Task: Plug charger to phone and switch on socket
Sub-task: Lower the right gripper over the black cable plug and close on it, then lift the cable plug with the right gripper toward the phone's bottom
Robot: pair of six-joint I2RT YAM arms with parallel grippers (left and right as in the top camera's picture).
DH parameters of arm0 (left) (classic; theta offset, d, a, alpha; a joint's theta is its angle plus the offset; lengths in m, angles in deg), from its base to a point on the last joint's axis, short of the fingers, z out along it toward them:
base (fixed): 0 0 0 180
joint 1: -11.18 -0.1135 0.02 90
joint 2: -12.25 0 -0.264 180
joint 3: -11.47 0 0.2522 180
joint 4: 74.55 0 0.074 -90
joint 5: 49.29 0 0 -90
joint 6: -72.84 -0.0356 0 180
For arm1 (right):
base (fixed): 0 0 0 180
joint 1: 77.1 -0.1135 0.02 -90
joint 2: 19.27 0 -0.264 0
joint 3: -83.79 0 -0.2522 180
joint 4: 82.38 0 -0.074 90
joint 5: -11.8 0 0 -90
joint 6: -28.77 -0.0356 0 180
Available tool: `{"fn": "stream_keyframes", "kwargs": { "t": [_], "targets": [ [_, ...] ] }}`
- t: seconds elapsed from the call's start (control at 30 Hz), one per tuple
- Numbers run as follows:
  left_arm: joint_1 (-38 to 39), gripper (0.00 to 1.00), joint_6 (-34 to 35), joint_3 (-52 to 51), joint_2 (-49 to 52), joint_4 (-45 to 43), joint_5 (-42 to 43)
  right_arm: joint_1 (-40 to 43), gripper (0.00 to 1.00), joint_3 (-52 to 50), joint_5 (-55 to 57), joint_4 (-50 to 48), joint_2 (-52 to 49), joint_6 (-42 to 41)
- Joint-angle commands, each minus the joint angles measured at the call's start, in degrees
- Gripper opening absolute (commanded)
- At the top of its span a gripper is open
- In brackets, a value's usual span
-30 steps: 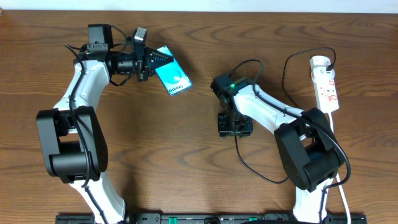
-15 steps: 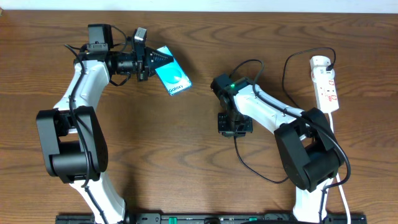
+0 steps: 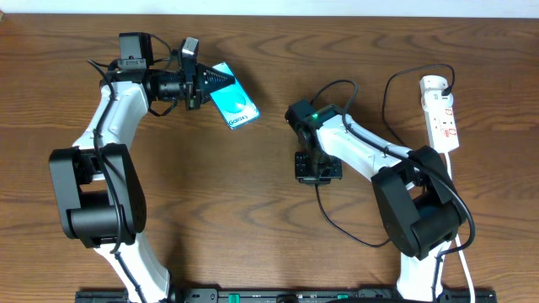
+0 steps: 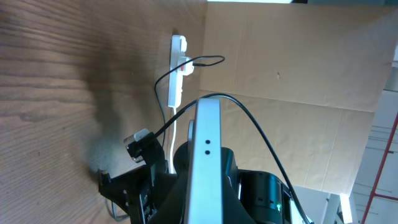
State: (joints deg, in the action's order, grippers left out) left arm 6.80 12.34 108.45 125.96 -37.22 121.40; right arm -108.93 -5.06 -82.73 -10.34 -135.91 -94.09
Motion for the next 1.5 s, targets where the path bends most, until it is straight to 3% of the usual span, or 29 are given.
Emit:
{"fn": "stream_keyframes", "kwargs": {
  "t": [0.0, 0.37, 0.53, 1.13, 1.3, 1.47],
  "targets": [
    [-0.2, 0.07, -1.4, 0.3, -0.7, -0.1, 2.3, -0.1, 0.10, -0.3, 0.1, -0.3, -0.7, -0.3],
    [-0.2, 0.07, -1.4, 0.3, -0.7, 0.2, 2.3, -0.1, 0.10, -0.3, 0.0, -0.1, -0.7, -0.3],
    [-0.2, 0.07, -1.4, 0.3, -0.7, 0.3, 2.3, -0.1, 0.01, -0.3, 0.0, 0.0, -0.7, -0.3],
    [-0.3, 0.07, -1.4, 0.3, -0.7, -1.4, 2.4, 1.2, 0.01, 2.8, -1.5, 1.8, -0.6, 1.8],
    [-1.2, 0.07, -1.4, 0.4, -0.7, -1.9, 3.0, 3.6, 0.01, 9.2, -8.2, 4.2, 0.2, 7.0],
    [-4.0, 0.07, -0.9, 0.4, -0.7, -3.5, 8.3, 6.1, 0.01, 16.2, -27.4, 2.4, 0.9, 15.0]
  ]
}}
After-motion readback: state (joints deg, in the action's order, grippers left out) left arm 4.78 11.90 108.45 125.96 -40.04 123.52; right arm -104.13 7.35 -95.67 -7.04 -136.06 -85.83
